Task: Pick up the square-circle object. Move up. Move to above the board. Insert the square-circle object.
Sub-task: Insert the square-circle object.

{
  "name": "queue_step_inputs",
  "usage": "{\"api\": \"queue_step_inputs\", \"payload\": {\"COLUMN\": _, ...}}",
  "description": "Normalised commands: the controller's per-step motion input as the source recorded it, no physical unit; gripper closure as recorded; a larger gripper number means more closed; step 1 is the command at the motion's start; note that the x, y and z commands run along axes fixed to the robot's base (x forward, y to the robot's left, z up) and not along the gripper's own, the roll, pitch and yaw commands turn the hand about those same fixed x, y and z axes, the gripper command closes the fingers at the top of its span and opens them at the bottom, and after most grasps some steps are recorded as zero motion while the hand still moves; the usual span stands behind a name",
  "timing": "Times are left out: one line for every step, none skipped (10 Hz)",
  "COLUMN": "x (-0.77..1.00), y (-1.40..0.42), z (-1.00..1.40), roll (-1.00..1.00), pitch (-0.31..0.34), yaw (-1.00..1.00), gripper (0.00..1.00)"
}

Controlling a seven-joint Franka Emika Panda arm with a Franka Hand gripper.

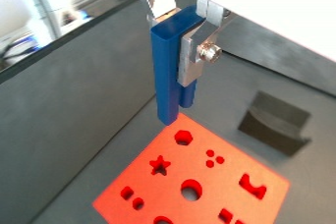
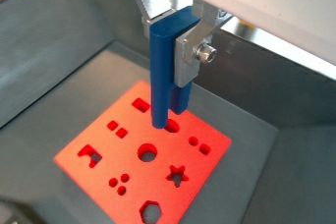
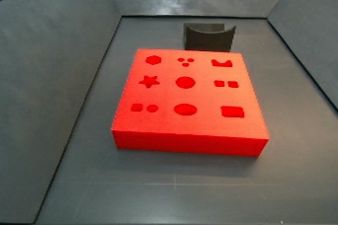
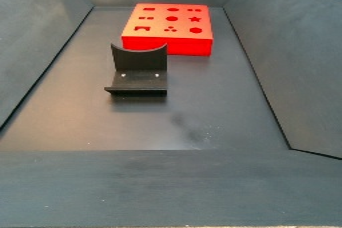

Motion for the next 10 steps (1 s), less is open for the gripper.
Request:
{"api": "queue_step_inputs", "payload": {"x": 0.0, "y": 0.0, "z": -0.18, "roll": 0.0, "pitch": -0.02, "yaw": -1.0, "gripper": 1.0}}
{"api": "queue_step_inputs", "payload": {"x": 0.0, "y": 0.0, "z": -0.18, "roll": 0.0, "pitch": -0.063, "yaw": -1.0, "gripper": 1.0}}
{"api": "queue_step_inputs", "payload": {"x": 0.17, "y": -0.08, "z": -0.27, "roll": -0.02, "pitch": -0.101, "yaw": -0.85, "gripper": 1.0}}
{"api": "queue_step_inputs", "payload": {"x": 0.16, "y": -0.15, "z": -0.35, "roll": -0.06, "pitch": -0.12, "yaw": -0.79, "gripper": 1.0}}
{"api": "queue_step_inputs", "payload": {"x": 0.03, "y": -0.19, "z": -0.38, "roll": -0.04, "pitch": -0.154, "yaw": -0.84, "gripper": 1.0}}
{"api": "queue_step_inputs", "payload": {"x": 0.0, "y": -0.2, "z": -0.41, "roll": -0.02, "pitch": -0.169, "yaw": -0.92, "gripper": 1.0}}
{"api": "queue_step_inputs", "payload": {"x": 0.0, "y": -0.15, "z": -0.35, "roll": -0.03, "pitch": -0.127, "yaw": -0.97, "gripper": 1.0}}
{"api": "queue_step_inputs", "payload": {"x": 0.0, "y": -0.05, "z": -0.3, "roll": -0.05, "pitch": -0.049, "yaw": -1.0, "gripper": 1.0}}
{"api": "queue_step_inputs", "payload": {"x": 0.0, "y": -0.05, "z": -0.3, "roll": -0.05, "pitch": -0.046, "yaw": -1.0, "gripper": 1.0}}
{"api": "queue_step_inputs", "payload": {"x": 0.0, "y": -0.04, "z": -0.31, "roll": -0.05, "pitch": -0.051, "yaw": -1.0, "gripper": 1.0}}
